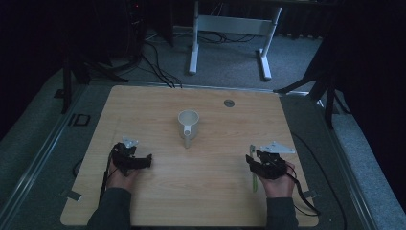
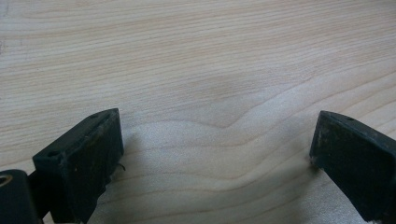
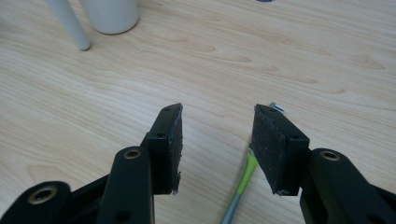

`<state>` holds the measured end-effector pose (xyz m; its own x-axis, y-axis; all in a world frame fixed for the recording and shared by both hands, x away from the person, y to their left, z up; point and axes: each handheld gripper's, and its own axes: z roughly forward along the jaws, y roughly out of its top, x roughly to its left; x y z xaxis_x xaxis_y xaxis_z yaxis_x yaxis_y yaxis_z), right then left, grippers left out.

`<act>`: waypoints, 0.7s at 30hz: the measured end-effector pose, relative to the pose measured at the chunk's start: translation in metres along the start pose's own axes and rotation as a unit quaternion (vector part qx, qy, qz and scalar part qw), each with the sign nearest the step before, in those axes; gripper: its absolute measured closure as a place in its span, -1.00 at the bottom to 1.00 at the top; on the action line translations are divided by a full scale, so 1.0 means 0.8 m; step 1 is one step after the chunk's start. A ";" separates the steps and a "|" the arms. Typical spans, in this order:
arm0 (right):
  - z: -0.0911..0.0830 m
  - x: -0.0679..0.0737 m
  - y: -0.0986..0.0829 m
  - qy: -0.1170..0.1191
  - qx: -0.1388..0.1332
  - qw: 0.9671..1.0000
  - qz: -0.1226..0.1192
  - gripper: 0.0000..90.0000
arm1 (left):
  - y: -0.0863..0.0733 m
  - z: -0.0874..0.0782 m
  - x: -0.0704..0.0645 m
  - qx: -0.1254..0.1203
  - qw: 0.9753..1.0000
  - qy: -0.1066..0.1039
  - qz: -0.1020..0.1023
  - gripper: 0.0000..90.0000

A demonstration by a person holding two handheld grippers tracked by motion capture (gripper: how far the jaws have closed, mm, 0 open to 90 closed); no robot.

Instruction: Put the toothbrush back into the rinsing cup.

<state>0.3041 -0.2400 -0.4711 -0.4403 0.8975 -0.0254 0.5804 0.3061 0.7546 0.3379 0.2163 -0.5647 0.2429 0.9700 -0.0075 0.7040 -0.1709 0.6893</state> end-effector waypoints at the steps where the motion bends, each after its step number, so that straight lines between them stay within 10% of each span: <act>1: 0.002 0.000 0.001 -0.002 0.002 1.000 0.002 0.17 | 0.000 0.000 0.000 0.000 1.000 0.000 0.000 -0.92; 13: 0.017 -0.010 0.008 -0.007 0.040 0.996 0.080 0.31 | 0.000 0.000 0.000 0.000 1.000 0.000 0.000 -0.92; 21: 0.027 -0.017 0.009 -0.031 0.057 0.995 0.072 0.30 | 0.000 0.000 0.000 0.000 1.000 0.000 0.000 -0.92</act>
<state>0.3286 -0.2433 -0.4795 -0.3059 0.9514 0.0350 0.7097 0.2034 0.6746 0.3379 0.2163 -0.5648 0.2430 0.9700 -0.0074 0.7039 -0.1711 0.6894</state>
